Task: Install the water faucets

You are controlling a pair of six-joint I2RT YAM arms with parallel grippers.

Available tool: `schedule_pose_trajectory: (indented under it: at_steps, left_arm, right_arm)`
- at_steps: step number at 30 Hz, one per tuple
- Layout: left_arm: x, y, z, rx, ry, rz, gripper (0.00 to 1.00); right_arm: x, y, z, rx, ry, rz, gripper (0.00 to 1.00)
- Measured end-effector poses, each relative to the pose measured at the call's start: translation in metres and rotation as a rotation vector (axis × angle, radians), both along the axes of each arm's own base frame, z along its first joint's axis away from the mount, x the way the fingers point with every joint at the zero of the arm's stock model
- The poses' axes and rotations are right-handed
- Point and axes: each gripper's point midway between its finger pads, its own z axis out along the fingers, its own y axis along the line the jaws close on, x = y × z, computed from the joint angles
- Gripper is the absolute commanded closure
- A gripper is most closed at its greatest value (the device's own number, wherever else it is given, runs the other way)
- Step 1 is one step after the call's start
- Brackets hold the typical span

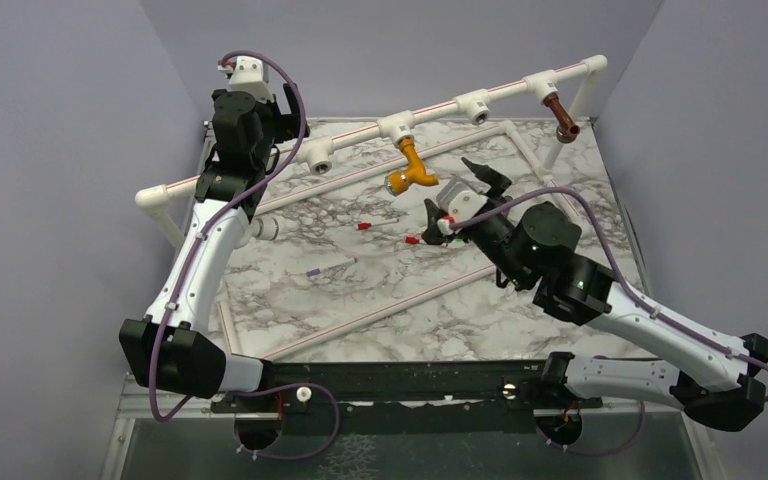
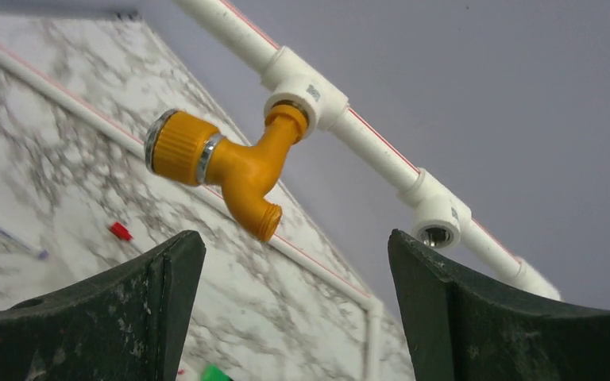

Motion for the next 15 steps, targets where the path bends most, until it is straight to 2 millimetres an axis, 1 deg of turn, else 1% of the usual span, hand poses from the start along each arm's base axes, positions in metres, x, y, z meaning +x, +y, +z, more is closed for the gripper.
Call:
schedule_pose_trajectory:
  at_steps: [4,8,11,15]
  left_arm:
    - [0.000,-0.001,0.000,-0.001,0.000,-0.003,0.01]
    - [0.000,0.000,0.000,-0.002,-0.001,-0.003,0.01]
    - [0.000,0.000,0.000,-0.002,0.000,-0.003,0.01]
    - [0.001,0.000,0.000,-0.003,0.000,-0.004,0.01]
  right_arm:
    - [0.006,0.008,-0.017,-0.278,-0.109,0.023,0.10]
    - [0.014,0.015,-0.031,-0.514,-0.229,0.030,0.10]
    - [0.020,0.020,-0.036,-0.631,-0.298,0.032,0.10]
    - [0.027,0.028,-0.030,-0.719,-0.403,0.009,0.11]
